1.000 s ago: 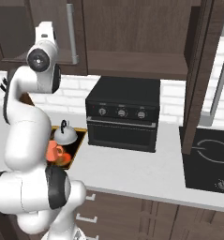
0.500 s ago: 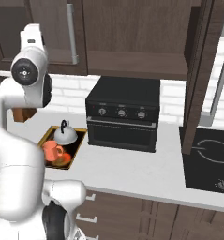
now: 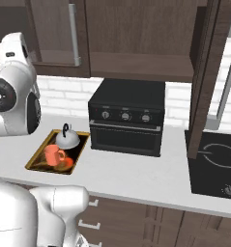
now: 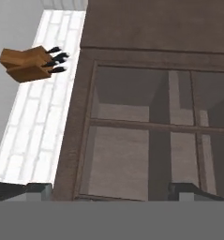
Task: Pick the kettle from the counter and place it on the tray. Then pick the mug from the cabinet and place it on the tray. Then close the cabinet doors.
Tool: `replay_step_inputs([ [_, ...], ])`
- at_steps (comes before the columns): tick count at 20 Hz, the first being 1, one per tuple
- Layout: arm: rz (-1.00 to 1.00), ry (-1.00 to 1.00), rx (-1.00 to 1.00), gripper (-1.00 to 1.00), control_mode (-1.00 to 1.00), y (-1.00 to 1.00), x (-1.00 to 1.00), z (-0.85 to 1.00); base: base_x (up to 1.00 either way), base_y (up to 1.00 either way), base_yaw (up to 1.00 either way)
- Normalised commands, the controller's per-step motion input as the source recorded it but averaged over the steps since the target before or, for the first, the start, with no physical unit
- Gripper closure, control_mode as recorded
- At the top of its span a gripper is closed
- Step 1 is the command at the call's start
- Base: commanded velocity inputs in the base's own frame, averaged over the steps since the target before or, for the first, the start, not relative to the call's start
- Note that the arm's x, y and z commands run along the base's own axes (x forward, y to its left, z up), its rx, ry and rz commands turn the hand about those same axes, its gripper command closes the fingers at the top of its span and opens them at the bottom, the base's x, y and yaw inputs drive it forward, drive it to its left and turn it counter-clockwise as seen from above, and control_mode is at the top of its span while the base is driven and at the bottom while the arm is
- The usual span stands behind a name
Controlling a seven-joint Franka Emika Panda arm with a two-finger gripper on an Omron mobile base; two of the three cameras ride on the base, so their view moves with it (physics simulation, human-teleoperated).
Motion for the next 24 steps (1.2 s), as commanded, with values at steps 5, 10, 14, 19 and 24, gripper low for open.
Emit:
replay_step_inputs([
  [5,0.00,0.00,-0.03,-1.00,-1.00,-0.39,-0.79,0.00,0.00,0.00,0.00],
  [10,0.00,0.00,-0.06,-1.00,-1.00,-0.33,-0.66,0.00,0.00,0.00,0.00],
  [14,0.00,0.00,-0.08,-1.00,-1.00,-0.23,-0.59,0.00,0.00,0.00,0.00],
  [19,0.00,0.00,-0.06,-1.00,-1.00,-0.05,-0.64,0.00,0.00,0.00,0.00],
  [24,0.00,0.01,-0.05,-1.00,-1.00,-0.02,-0.61,0.00,0.00,0.00,0.00],
])
